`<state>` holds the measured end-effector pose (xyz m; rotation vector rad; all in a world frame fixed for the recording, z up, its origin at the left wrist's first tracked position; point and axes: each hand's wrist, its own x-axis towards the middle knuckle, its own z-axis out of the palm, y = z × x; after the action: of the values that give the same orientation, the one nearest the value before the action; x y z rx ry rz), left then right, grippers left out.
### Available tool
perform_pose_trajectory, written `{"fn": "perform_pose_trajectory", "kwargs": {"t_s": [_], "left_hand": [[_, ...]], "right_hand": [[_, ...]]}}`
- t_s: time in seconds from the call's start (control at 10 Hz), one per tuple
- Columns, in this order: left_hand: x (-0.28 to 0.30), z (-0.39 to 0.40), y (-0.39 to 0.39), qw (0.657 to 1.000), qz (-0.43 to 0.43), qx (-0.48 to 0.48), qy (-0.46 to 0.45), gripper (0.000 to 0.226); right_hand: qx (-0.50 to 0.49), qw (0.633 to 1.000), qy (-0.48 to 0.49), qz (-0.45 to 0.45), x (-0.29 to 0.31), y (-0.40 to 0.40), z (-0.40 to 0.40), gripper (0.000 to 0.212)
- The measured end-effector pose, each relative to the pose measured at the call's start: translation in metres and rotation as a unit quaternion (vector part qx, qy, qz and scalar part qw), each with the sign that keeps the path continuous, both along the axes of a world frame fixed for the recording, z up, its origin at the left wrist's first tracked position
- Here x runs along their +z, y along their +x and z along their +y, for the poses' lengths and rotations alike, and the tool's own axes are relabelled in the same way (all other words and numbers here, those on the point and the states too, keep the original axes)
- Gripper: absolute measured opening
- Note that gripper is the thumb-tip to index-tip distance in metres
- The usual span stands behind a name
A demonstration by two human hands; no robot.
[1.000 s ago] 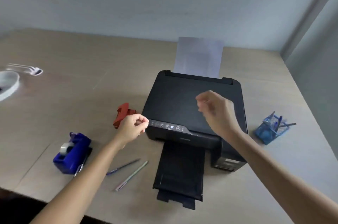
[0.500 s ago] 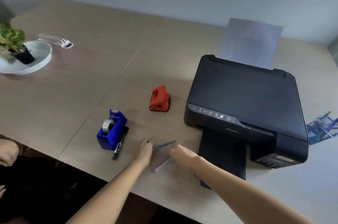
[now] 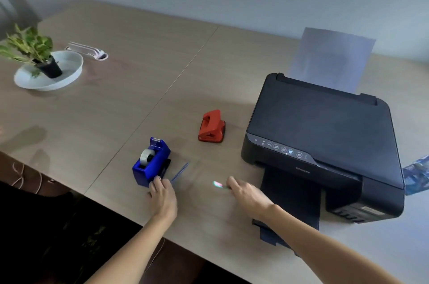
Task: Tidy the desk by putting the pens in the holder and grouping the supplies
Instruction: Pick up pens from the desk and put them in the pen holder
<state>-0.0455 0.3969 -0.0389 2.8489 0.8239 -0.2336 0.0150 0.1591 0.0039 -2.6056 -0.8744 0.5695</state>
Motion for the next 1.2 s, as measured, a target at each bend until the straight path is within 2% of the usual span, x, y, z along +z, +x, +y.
{"fn": "perform_pose_trajectory", "kwargs": {"t_s": [0.1,0.3,0.4,0.5,0.6,0.7,0.8,0.9,1.0,1.1,1.2], "left_hand": [[-0.001,-0.004,0.003,0.999,-0.017,0.034,-0.027,0.022],[0.002,-0.025,0.009,0.975,-0.11,0.077,-0.178,0.024],[0.02,-0.043,0.014,0.988,-0.035,-0.111,-0.099,0.049],[0.087,-0.1,0.039,0.942,-0.159,-0.139,-0.259,0.045],[0.135,-0.155,0.071,0.921,-0.245,-0.2,-0.226,0.008],[0.173,-0.227,0.095,0.876,-0.236,-0.309,-0.286,0.01],[0.193,-0.309,0.118,0.843,-0.168,-0.401,-0.318,0.022],[0.197,-0.395,0.141,0.824,-0.105,-0.458,-0.318,0.031],[0.188,-0.467,0.166,0.813,-0.057,-0.487,-0.313,0.03],[0.176,-0.523,0.194,0.836,0.01,-0.471,-0.282,0.028],[0.16,-0.56,0.218,0.856,0.067,-0.464,-0.217,0.028]], "right_hand": [[-0.029,0.996,0.088,-0.012,0.02,0.001,-0.006,0.018],[-0.076,0.97,0.232,-0.004,0.067,-0.002,-0.036,0.011],[-0.105,0.945,0.307,-0.038,0.103,-0.007,-0.068,0.01],[-0.18,0.905,0.372,-0.105,0.135,-0.01,-0.127,0.013],[-0.286,0.85,0.397,-0.197,0.153,-0.006,-0.197,0.028],[-0.387,0.794,0.391,-0.258,0.155,0.0,-0.273,0.017],[-0.489,0.747,0.379,-0.244,0.148,-0.002,-0.349,0.005],[-0.556,0.713,0.356,-0.236,0.13,-0.003,-0.409,0.009],[-0.597,0.682,0.361,-0.219,0.107,0.006,-0.446,0.01],[-0.624,0.665,0.365,-0.187,0.085,0.021,-0.47,0.014],[-0.631,0.673,0.351,-0.159,0.068,0.037,-0.48,0.017]]}}
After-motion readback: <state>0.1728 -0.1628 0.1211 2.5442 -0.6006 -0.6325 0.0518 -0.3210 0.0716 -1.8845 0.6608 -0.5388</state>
